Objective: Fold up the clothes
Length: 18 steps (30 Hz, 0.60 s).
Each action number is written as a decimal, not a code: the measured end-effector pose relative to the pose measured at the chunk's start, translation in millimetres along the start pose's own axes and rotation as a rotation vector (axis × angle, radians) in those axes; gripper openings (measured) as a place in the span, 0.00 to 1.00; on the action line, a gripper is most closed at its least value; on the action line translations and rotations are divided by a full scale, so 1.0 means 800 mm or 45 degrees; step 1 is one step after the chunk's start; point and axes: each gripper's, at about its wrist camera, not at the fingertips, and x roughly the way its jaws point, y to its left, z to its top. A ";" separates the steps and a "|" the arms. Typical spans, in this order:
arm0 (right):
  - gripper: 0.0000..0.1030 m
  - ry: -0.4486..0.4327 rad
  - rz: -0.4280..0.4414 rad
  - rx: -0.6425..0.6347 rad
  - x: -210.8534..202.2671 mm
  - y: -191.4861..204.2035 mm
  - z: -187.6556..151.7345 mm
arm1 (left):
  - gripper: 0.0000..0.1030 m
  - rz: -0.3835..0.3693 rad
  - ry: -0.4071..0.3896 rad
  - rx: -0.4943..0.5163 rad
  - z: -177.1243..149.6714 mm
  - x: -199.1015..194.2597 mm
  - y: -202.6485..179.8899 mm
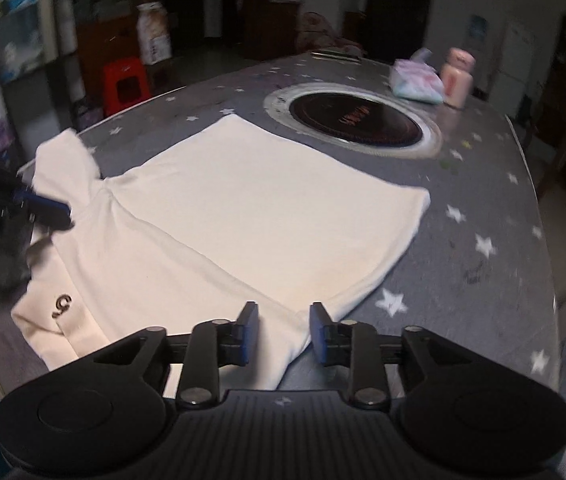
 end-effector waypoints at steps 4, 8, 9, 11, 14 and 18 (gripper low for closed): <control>0.32 0.026 0.068 -0.117 0.015 0.001 0.007 | 0.11 0.018 -0.014 -0.042 0.002 -0.004 0.012; 0.31 0.051 0.152 -0.148 0.024 -0.004 0.008 | 0.13 0.057 -0.016 -0.104 0.002 -0.005 0.033; 0.31 0.053 0.167 -0.146 0.025 -0.006 0.009 | 0.13 0.065 -0.010 -0.124 0.002 -0.003 0.039; 0.29 0.059 0.195 -0.142 0.027 -0.012 0.009 | 0.13 0.096 0.012 -0.152 0.001 0.001 0.049; 0.23 0.078 0.233 -0.104 0.028 -0.023 0.008 | 0.13 0.101 0.031 -0.174 -0.002 0.005 0.057; 0.03 0.087 0.245 -0.071 0.025 -0.033 0.006 | 0.13 0.111 0.027 -0.159 -0.004 0.008 0.057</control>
